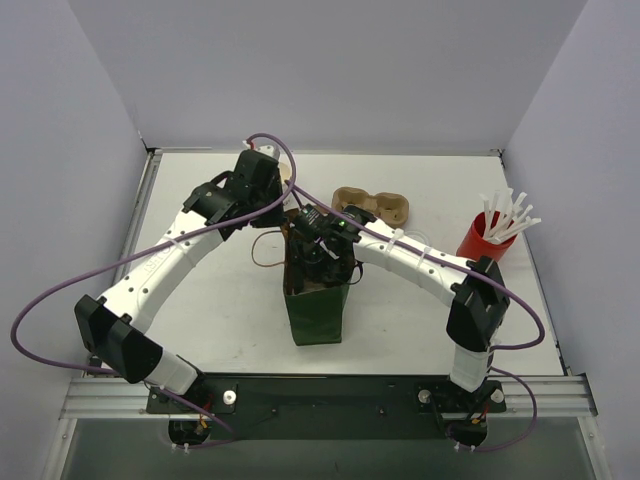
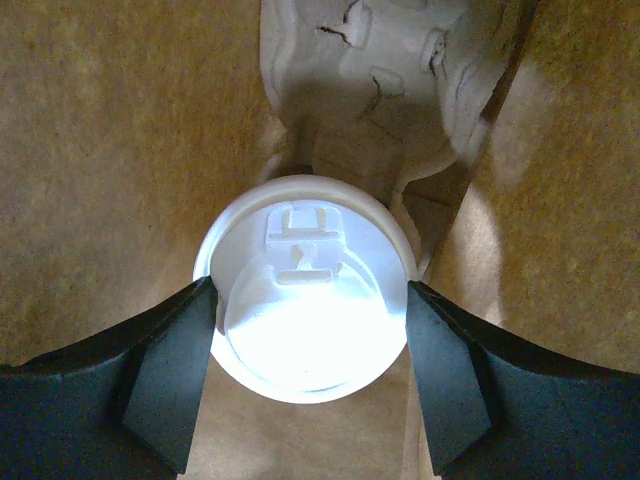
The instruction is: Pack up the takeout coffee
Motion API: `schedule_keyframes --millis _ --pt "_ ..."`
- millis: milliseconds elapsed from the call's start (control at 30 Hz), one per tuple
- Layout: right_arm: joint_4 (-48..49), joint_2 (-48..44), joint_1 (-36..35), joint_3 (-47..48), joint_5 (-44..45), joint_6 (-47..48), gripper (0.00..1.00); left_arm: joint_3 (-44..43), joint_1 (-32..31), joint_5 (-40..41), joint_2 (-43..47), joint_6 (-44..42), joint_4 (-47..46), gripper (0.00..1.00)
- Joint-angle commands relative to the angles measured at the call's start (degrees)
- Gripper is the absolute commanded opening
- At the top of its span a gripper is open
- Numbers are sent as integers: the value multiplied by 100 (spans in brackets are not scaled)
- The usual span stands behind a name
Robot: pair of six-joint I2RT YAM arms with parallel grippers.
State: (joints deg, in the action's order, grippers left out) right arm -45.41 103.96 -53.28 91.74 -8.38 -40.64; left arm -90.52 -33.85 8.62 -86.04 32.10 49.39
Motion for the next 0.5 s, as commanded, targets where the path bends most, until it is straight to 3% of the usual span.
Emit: schedule_keyframes --millis 0,467 --pt "-909 493 -69 -464 109 92 35 52 -8 254 263 51 -272 0" --pt "-645 485 -95 -1009 -6 4 34 149 -26 271 289 86 -359 0"
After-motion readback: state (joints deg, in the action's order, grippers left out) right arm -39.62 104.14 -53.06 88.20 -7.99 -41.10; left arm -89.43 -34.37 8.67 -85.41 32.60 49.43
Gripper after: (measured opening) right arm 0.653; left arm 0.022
